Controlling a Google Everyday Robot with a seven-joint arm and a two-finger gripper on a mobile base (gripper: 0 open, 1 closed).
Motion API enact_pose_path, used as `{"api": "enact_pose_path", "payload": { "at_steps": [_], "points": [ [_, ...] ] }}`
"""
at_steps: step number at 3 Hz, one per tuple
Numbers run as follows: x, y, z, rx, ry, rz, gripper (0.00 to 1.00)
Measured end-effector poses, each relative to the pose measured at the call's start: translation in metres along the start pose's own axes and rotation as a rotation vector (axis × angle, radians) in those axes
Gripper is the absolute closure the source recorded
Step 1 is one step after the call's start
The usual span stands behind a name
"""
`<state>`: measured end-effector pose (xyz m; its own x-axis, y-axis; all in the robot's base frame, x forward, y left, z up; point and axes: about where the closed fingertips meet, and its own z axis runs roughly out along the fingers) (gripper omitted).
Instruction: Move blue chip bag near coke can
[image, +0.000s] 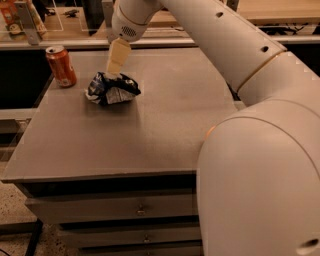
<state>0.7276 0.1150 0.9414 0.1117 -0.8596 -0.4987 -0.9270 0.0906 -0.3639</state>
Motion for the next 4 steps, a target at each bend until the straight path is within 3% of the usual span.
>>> {"api": "enact_pose_path", "payload": {
  "at_steps": [2,3,4],
  "points": [
    [-0.004,0.033,0.019,-0.027,0.074,-0.010,0.00],
    [0.002,0.040,0.032,-0.049,0.098,0.002,0.17],
    [0.004,0.042,0.043,-0.066,0.117,0.001,0.41]
  ]
}}
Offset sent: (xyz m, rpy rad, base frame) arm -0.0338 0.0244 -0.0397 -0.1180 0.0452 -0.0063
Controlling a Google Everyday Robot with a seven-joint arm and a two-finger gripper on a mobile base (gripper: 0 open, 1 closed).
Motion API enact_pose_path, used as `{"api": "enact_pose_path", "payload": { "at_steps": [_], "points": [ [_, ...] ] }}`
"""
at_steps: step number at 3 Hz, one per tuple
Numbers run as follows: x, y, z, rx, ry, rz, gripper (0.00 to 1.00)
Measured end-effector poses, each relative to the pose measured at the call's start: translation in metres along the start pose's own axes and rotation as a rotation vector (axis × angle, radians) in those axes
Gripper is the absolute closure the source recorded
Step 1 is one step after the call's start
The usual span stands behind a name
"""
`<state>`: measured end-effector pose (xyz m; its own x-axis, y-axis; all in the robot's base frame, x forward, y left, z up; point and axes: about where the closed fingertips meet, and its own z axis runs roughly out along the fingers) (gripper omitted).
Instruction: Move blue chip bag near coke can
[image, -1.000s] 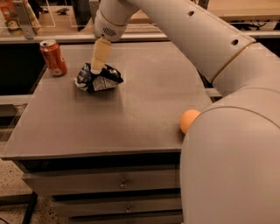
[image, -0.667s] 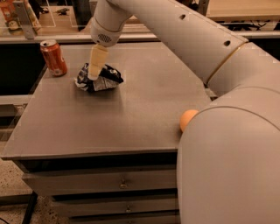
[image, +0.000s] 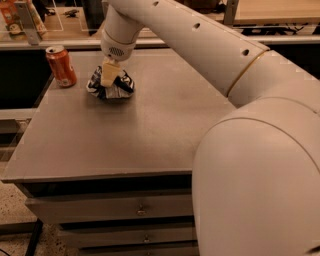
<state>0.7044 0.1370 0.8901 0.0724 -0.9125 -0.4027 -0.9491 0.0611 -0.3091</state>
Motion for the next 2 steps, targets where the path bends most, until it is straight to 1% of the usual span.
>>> {"api": "enact_pose_path", "payload": {
  "at_steps": [1,2],
  "points": [
    [-0.005,-0.002,0.003,0.005,0.015,-0.018,0.64],
    [-0.015,-0.007,0.001,0.029,0.011,-0.048,0.87]
  ]
}}
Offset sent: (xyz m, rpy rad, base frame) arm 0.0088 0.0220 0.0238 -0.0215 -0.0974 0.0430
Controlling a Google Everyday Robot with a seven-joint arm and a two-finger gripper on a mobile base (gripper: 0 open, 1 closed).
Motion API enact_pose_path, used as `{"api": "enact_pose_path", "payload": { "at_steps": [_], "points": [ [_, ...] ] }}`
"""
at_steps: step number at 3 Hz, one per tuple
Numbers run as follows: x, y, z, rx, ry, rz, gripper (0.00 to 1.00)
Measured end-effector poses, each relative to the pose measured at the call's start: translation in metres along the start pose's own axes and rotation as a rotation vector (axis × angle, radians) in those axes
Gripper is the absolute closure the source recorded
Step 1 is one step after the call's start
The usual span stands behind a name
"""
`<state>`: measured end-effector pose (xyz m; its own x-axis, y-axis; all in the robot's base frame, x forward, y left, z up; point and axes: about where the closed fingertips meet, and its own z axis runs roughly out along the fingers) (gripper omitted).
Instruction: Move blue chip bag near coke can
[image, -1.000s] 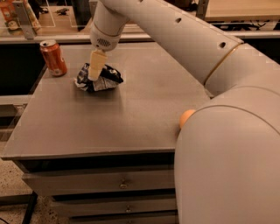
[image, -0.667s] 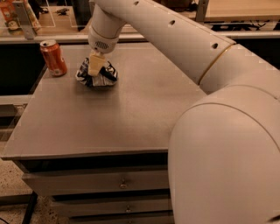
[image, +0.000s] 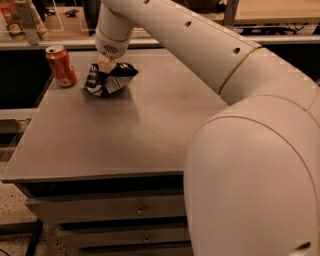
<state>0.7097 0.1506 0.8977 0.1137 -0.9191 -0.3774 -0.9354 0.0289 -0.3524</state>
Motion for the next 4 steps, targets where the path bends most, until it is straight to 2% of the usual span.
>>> {"api": "enact_pose_path", "payload": {
  "at_steps": [1,2,3,4],
  "points": [
    [-0.012,-0.007,0.002,0.011,-0.036,-0.027,1.00],
    [-0.022,-0.015,0.007,0.020,-0.080,-0.045,1.00],
    [-0.028,-0.022,0.012,0.027,-0.111,-0.048,0.82],
    [-0.032,-0.027,0.015,0.033,-0.129,-0.048,0.59]
  ]
}}
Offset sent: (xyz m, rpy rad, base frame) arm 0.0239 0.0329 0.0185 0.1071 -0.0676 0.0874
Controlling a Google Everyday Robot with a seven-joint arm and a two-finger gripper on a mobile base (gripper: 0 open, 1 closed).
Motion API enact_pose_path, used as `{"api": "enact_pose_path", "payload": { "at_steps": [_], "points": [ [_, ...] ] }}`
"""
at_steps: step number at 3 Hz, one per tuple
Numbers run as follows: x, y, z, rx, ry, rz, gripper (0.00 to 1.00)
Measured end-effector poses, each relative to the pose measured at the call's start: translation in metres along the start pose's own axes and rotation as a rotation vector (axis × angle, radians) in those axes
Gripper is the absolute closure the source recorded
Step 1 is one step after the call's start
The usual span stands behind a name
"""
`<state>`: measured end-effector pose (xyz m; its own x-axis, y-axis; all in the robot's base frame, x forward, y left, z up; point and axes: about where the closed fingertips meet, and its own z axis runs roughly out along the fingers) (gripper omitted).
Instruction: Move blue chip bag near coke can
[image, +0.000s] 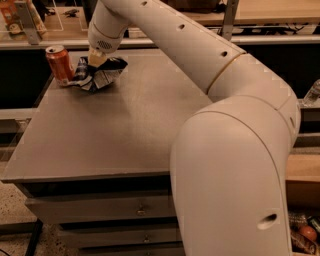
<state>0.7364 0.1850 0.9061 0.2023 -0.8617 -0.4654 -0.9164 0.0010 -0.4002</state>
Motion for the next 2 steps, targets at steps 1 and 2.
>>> {"api": "enact_pose_path", "payload": {
  "at_steps": [1,2],
  "points": [
    [-0.0002,-0.0016,-0.0010,0.010,-0.014,0.008,0.36],
    [-0.0003,-0.0002,0.0023,0.005,-0.012,0.007,0.13]
  ]
}}
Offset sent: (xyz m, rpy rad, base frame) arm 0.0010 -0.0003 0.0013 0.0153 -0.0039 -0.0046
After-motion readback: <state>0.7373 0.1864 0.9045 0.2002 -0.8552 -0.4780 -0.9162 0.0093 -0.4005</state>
